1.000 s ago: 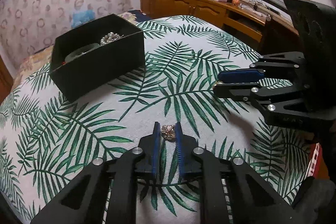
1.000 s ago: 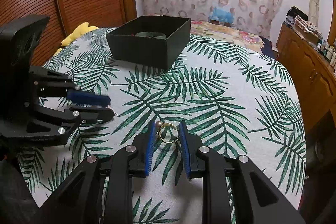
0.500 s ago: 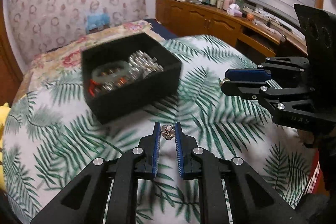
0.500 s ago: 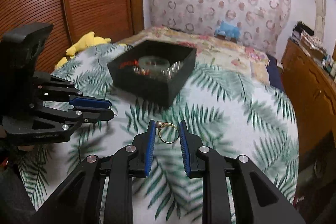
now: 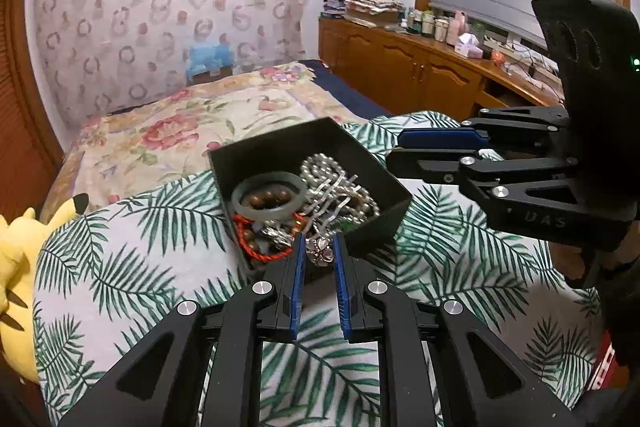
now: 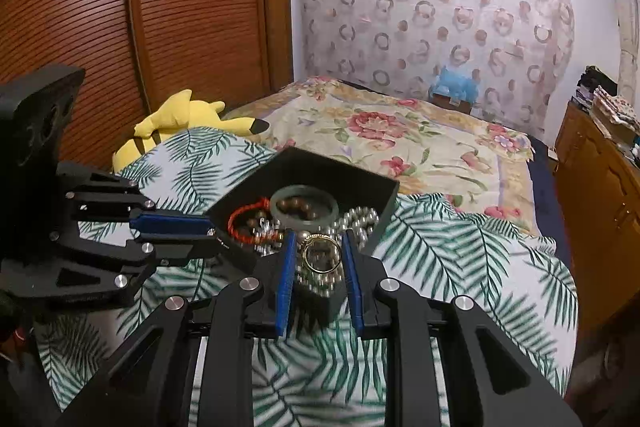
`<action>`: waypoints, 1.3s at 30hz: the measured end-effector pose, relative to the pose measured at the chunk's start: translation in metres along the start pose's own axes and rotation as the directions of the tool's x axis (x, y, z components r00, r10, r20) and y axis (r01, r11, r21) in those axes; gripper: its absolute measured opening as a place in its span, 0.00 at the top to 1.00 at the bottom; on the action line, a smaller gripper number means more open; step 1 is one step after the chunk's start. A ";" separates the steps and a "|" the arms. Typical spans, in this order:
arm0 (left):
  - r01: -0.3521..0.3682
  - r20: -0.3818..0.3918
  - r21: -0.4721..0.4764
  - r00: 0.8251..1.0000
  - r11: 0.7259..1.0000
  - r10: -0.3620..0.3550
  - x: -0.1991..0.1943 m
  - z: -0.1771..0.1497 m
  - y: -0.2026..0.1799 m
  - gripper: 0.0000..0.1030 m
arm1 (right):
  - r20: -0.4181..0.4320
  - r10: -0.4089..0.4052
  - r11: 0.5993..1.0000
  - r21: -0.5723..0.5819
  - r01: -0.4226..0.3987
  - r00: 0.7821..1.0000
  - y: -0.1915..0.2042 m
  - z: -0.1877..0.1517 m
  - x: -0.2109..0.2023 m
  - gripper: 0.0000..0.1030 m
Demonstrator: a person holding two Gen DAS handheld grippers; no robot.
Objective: Organize jewelry
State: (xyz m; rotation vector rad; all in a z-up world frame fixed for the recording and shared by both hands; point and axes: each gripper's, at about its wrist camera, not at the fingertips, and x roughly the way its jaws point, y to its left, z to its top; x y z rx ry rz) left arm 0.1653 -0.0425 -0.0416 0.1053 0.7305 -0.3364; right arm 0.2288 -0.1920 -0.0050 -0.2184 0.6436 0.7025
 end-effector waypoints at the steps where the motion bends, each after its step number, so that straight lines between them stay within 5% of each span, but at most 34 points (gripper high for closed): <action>1: -0.001 0.001 -0.002 1.000 1.000 0.001 0.001 0.001 0.002 0.88 | 0.001 0.000 1.000 0.001 0.000 1.000 0.000 0.002 0.004 0.75; 20: -0.025 0.016 -0.028 1.000 0.999 0.026 0.027 0.028 0.031 0.88 | -0.005 0.016 0.998 0.060 -0.015 1.000 -0.012 0.003 0.043 0.73; 22: -0.028 0.014 -0.027 1.000 0.999 0.028 0.032 0.031 0.032 0.88 | 0.000 0.003 0.998 0.071 -0.003 1.000 -0.015 0.002 0.043 0.63; 39: -0.046 -0.005 -0.040 0.999 0.998 0.046 0.065 0.055 0.036 0.88 | 0.042 -0.122 0.979 0.169 0.114 0.992 -0.053 -0.002 0.028 0.63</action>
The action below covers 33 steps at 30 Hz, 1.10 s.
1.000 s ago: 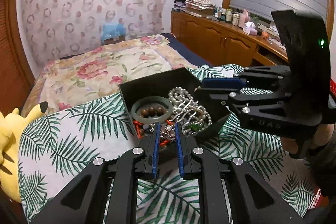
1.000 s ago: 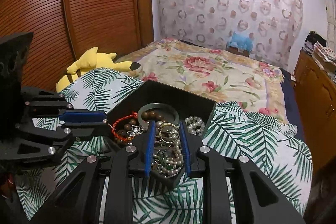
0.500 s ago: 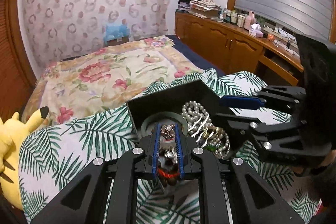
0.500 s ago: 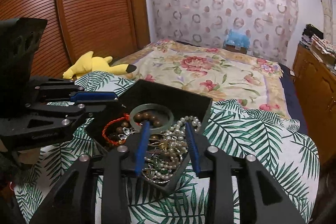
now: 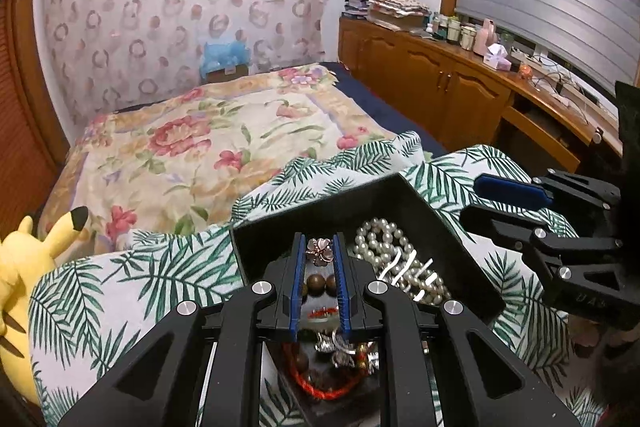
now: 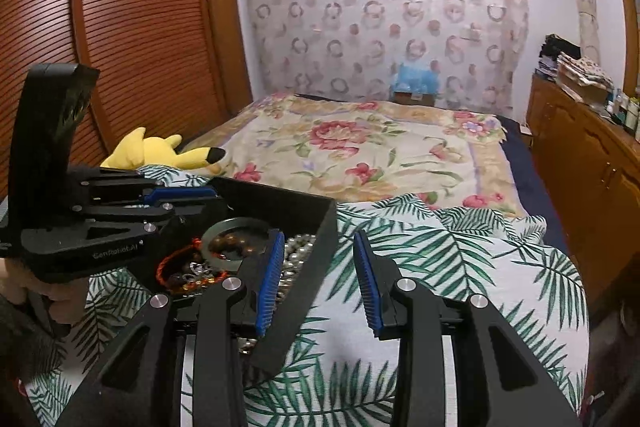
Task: Organize jewelry
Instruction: 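Open both tools over the black box and withdraw them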
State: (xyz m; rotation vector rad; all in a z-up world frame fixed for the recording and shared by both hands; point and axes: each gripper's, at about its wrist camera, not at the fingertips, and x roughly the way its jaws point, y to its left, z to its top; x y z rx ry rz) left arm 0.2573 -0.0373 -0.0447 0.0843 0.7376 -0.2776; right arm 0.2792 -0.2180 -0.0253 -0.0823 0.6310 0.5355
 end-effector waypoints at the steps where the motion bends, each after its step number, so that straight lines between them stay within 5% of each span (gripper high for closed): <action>1: -0.002 0.001 -0.002 1.000 1.000 0.002 0.000 0.001 0.000 0.88 | -0.002 -0.007 1.000 0.003 0.007 1.000 -0.001 0.000 0.001 0.63; 12: -0.055 0.023 -0.043 0.998 0.998 0.056 -0.009 -0.004 0.007 0.37 | -0.003 -0.040 0.999 0.026 0.040 0.999 -0.011 -0.003 0.005 0.63; 18: -0.097 0.039 -0.065 0.994 0.993 0.099 -0.019 -0.009 0.011 0.12 | -0.005 -0.070 0.997 0.039 0.070 0.998 -0.015 -0.003 0.009 0.48; 27: -0.120 0.027 -0.119 0.992 0.986 0.124 -0.040 -0.021 0.021 0.08 | 0.009 -0.130 0.991 0.034 0.130 0.991 -0.010 0.001 0.002 0.03; 33: -0.159 0.026 -0.140 0.986 0.977 0.164 -0.061 -0.035 0.021 0.08 | 0.010 -0.180 0.983 0.030 0.179 0.984 0.000 0.001 -0.014 0.02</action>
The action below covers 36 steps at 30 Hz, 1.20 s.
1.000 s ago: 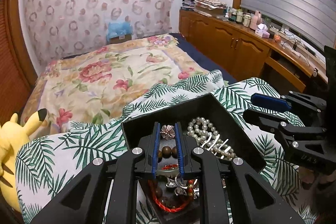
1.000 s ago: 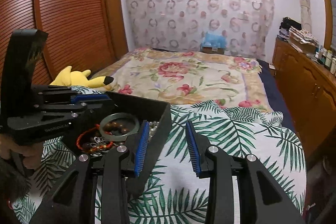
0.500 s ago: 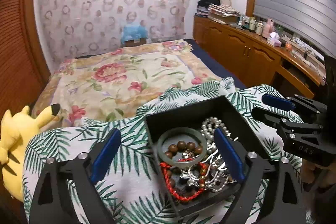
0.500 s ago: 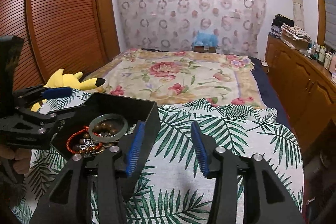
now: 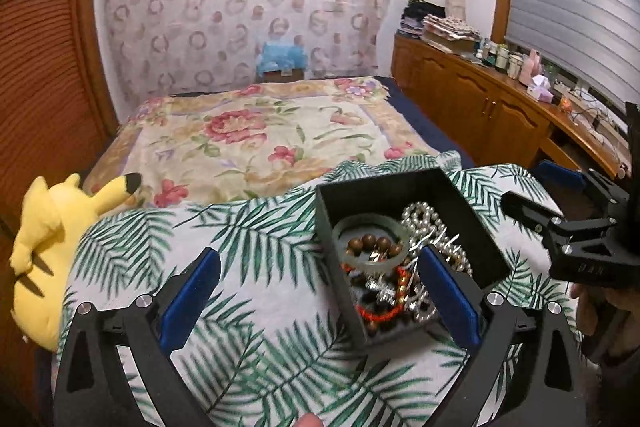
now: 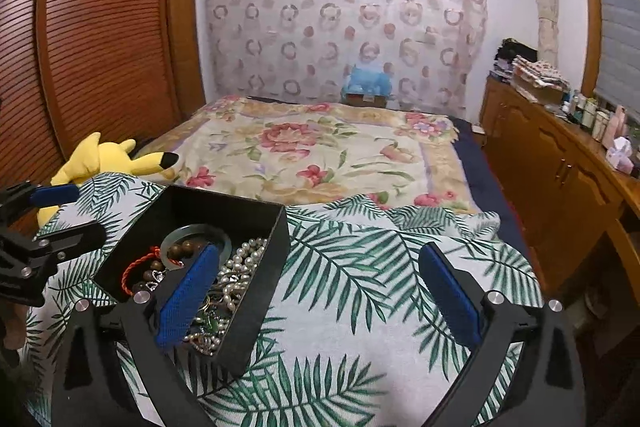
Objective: Organize jewelry
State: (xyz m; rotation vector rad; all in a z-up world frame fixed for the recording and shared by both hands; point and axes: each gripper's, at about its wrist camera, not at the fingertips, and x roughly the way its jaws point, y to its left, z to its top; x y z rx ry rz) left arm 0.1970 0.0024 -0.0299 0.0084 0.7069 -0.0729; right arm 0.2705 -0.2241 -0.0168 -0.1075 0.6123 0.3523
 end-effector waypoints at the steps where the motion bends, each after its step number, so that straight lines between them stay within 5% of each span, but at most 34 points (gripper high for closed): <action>1: -0.005 0.001 0.000 1.000 1.000 0.005 -0.003 -0.002 -0.001 0.08 | 0.002 0.001 1.000 0.006 -0.001 1.000 0.001 -0.002 -0.004 0.02; 17: -0.033 0.032 -0.033 0.999 0.999 0.035 -0.065 -0.047 -0.002 0.08 | 0.048 0.002 0.998 0.060 -0.005 0.999 0.023 -0.044 -0.074 0.02; 36: -0.065 0.165 -0.033 0.984 0.997 0.070 -0.152 -0.052 -0.013 0.08 | 0.176 0.003 0.997 0.077 -0.017 0.984 0.039 -0.050 -0.167 0.02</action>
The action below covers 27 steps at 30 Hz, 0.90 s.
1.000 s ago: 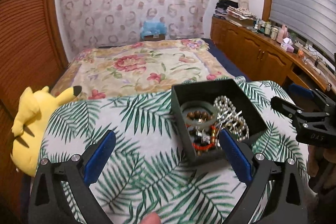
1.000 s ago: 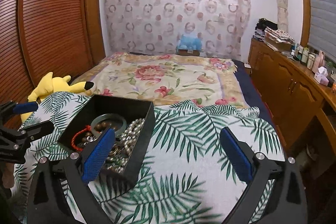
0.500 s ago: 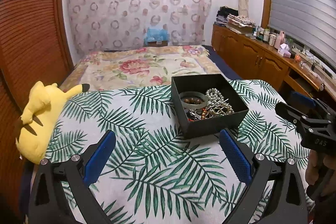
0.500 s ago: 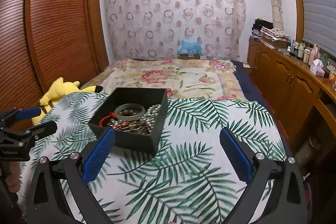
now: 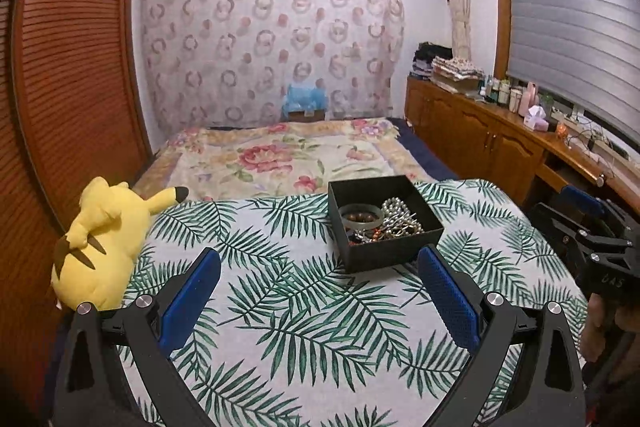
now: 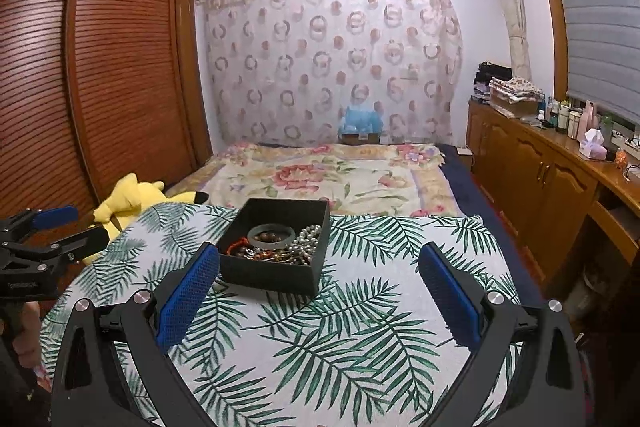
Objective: Organize jewelry
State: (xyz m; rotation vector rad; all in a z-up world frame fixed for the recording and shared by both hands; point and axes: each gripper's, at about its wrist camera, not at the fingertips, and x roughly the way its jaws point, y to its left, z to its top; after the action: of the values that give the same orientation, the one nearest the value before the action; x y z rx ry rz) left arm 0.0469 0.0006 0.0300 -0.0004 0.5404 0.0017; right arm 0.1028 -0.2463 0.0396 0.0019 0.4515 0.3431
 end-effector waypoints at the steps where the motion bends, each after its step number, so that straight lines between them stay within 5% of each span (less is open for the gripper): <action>1: -0.002 0.008 -0.001 1.000 1.000 0.002 -0.005 0.001 0.000 0.08 | 0.007 -0.002 1.000 -0.002 0.002 1.000 0.001 0.000 -0.004 0.02; 27: -0.013 0.038 0.002 0.999 1.000 0.013 -0.027 -0.003 0.000 0.08 | 0.042 -0.015 1.000 -0.006 0.016 0.999 0.007 -0.003 -0.031 0.02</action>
State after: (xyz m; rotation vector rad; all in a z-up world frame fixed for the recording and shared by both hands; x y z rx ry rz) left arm 0.0227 0.0006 0.0414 0.0050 0.5020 0.0136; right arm 0.0735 -0.2501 0.0507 -0.0009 0.4084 0.3288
